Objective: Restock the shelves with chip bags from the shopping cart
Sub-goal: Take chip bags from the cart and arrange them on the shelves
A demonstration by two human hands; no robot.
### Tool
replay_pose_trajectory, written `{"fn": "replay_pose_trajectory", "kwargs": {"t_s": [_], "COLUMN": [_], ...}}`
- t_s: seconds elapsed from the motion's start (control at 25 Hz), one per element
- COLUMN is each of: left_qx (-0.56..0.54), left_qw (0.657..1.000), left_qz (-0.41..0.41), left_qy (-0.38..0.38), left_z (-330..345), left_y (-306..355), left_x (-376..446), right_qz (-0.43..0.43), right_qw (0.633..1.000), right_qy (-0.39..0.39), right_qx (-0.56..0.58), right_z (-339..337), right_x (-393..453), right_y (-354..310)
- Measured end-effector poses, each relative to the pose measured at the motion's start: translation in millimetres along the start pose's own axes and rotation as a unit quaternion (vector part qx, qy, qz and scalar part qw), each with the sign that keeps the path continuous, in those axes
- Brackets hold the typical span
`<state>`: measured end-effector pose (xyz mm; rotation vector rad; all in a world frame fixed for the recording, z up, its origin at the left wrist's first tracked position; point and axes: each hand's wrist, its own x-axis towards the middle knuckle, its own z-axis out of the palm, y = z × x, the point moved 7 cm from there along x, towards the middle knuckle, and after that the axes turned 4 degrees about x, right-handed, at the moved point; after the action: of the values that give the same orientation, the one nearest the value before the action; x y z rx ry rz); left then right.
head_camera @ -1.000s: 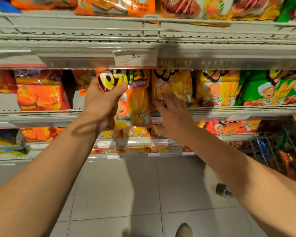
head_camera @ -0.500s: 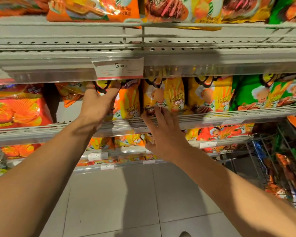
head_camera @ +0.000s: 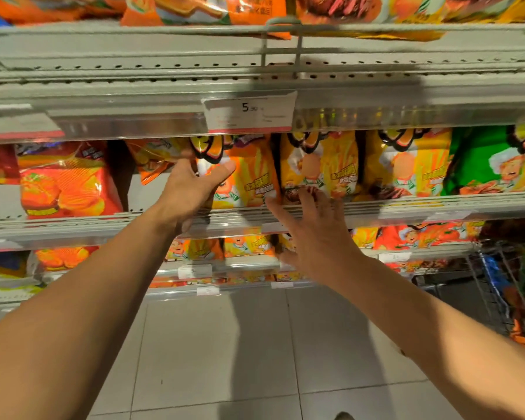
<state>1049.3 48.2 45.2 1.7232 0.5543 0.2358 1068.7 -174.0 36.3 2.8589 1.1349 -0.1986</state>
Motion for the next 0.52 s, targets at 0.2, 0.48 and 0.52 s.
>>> {"fn": "replay_pose_trajectory", "kwargs": {"t_s": [0.2, 0.48, 0.52], "left_qx": [0.222, 0.411, 0.412], "left_qw": [0.935, 0.877, 0.876], "left_qz": [0.173, 0.228, 0.234], "left_qy": [0.214, 0.099, 0.088], "left_z": [-16.7, 17.1, 17.4], "left_y": [27.6, 23.0, 26.5], "left_x": [-40.0, -42.4, -40.3], "right_qz": [-0.002, 0.002, 0.002], "right_qw": [1.000, 1.000, 1.000], "right_qy": [-0.006, -0.005, -0.008], "right_qx": [-0.007, -0.011, -0.009], "right_z": [3.7, 5.7, 5.8], "right_x": [-0.2, -0.5, -0.5], "right_y": [-0.6, 0.0, 0.2]}}
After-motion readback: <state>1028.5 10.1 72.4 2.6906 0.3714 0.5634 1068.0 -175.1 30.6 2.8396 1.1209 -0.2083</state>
